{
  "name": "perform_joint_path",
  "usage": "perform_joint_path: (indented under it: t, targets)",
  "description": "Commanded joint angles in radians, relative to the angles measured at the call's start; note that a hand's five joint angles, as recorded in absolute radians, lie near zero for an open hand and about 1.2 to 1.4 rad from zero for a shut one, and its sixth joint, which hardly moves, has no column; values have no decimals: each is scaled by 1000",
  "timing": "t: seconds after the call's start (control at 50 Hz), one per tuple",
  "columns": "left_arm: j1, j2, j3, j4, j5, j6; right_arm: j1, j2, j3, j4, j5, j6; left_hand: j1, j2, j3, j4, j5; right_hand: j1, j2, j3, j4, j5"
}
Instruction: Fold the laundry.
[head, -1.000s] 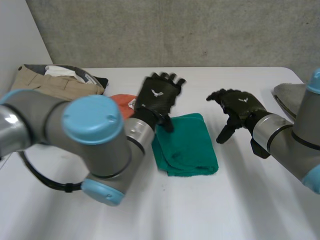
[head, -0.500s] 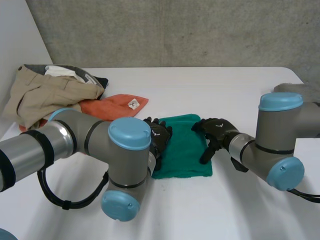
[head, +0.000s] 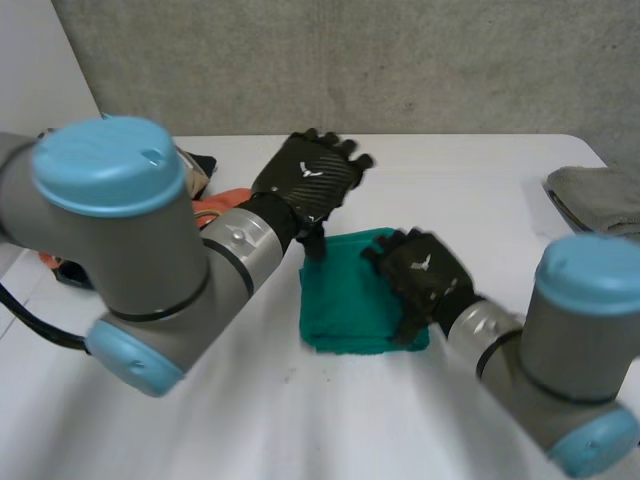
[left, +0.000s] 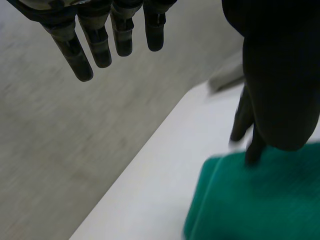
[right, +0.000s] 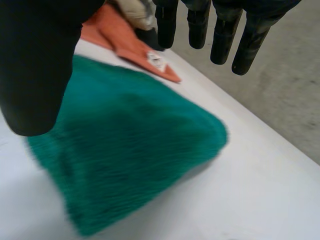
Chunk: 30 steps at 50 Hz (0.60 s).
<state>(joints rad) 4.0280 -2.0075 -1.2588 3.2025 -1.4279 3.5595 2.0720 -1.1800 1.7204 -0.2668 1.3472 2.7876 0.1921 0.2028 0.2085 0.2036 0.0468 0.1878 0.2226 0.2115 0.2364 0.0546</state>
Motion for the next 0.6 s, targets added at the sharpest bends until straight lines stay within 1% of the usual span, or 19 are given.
perform_joint_path:
  t: [0.02, 0.08, 0.18, 0.28, 0.32, 0.34, 0.36, 0.54, 0.58, 0.6]
  targets:
    - [34, 38, -2, -73, 285, -93, 53, 112, 64, -153, 13, -34, 18, 8, 2, 7, -11, -13, -48, -37, -62, -55]
    - [48, 38, 1, -84, 317, -114, 57, 157, 38, -187, 15, -74, 18, 8, 2, 7, -11, -13, -48, -37, -62, -55]
    - [46, 38, -4, -84, 317, -114, 54, 191, -5, -226, 16, -147, 16, 5, -1, 4, -14, 8, -26, -15, -40, -33]
    - [45, 39, -7, -82, 319, -114, 53, 241, -62, -226, 15, -178, 16, 5, -1, 4, -14, 179, 144, 155, 130, 137]
    - [45, 39, -7, -84, 317, -113, 53, 253, -77, -226, 15, -178, 16, 5, -1, 4, -14, 290, 255, 266, 241, 249]
    - [46, 39, -7, -82, 317, -113, 53, 260, -91, -226, 13, -175, 16, 5, -1, 4, -14, 392, 358, 369, 344, 351]
    - [48, 39, -7, -82, 317, -113, 53, 261, -97, -226, 13, -174, 16, 5, -1, 4, -14, 425, 391, 402, 377, 384]
    - [49, 38, -10, -84, 317, -113, 51, 310, -162, -221, 20, -172, 13, 2, -4, 1, -17, 555, 520, 531, 506, 513]
    - [49, 38, -10, -82, 317, -114, 51, 318, -174, -218, 15, -171, 13, 2, -4, 1, -17, 675, 640, 651, 626, 633]
    - [49, 39, -10, -84, 317, -114, 50, 319, -179, -216, 15, -172, 13, 2, -4, 1, -17, 809, 774, 785, 760, 767]
